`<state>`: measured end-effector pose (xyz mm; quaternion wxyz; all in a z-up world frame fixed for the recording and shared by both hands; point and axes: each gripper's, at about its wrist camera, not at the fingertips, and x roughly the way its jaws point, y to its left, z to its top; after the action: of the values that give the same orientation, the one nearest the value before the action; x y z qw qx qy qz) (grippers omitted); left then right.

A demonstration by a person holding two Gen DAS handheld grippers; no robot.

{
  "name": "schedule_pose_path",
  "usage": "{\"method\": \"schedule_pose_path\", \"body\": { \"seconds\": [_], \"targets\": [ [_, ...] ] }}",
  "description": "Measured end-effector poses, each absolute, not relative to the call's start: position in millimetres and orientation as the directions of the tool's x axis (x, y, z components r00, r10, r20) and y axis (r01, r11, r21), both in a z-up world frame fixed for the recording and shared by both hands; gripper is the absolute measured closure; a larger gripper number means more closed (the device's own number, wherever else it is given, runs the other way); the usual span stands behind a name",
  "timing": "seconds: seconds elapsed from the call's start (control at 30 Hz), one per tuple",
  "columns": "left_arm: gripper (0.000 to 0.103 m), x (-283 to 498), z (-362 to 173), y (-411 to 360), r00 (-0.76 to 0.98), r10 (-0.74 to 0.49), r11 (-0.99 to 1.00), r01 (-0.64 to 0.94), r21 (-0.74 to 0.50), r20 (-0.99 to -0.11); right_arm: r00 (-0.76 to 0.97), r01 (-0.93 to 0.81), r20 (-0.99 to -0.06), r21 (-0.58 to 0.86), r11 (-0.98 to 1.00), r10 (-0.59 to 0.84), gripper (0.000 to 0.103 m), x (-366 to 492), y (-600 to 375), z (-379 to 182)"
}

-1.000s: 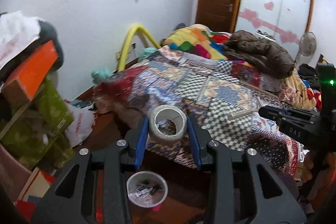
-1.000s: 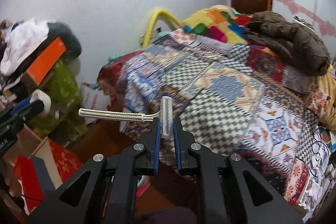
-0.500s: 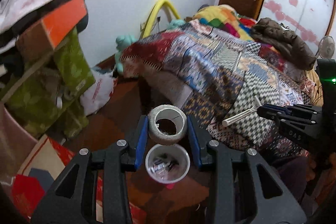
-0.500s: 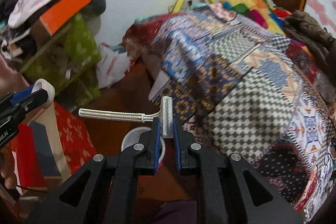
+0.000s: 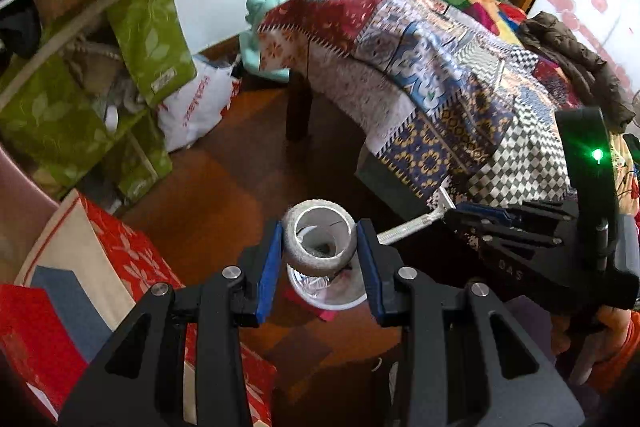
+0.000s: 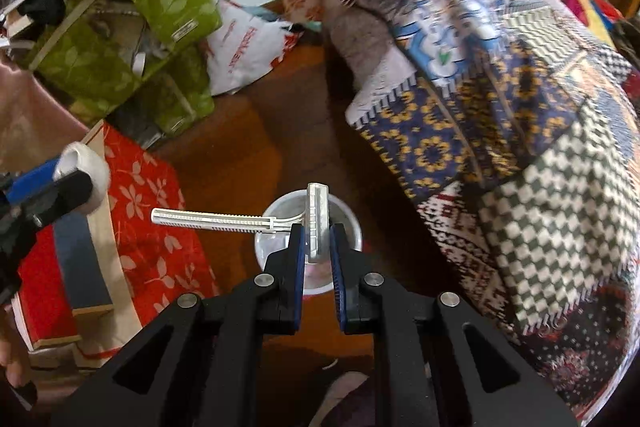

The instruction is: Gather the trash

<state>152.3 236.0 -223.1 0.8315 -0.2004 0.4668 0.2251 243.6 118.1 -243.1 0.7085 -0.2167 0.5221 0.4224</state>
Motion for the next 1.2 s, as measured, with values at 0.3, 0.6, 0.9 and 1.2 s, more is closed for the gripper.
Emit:
{"method": "schedule_pose_path", "body": {
  "seconds": [0.3,0.6,0.9,1.2],
  "targets": [
    [0.066,182,-252,238,0.415,0.111,0.83,-0.538,-0.145,-0.903,0.019,-0.82,-0.929,0.196,0.538,0.369,0.066,263,132,-253],
    [0.044,220,-277,236,0.343,0.06,0.83,-0.538,-0.144,-0.938,0.089,-0.808,-0.914,0.166,0.565,0.395,0.065,278,97,-228],
    [0.044,216,-233,212,0.424,0.115,0.853,-0.506,-0.129,-0.898,0.179,-0.793,-0.874,0.144,0.592,0.452,0.065,269,59,-185],
    [0.044,178,-130,162,0.62,0.182,0.893,-0.429,-0.135,-0.764,0.381,-0.755,-0.729,0.109,0.647,0.568,0.065,234,-12,-96]
  ]
}}
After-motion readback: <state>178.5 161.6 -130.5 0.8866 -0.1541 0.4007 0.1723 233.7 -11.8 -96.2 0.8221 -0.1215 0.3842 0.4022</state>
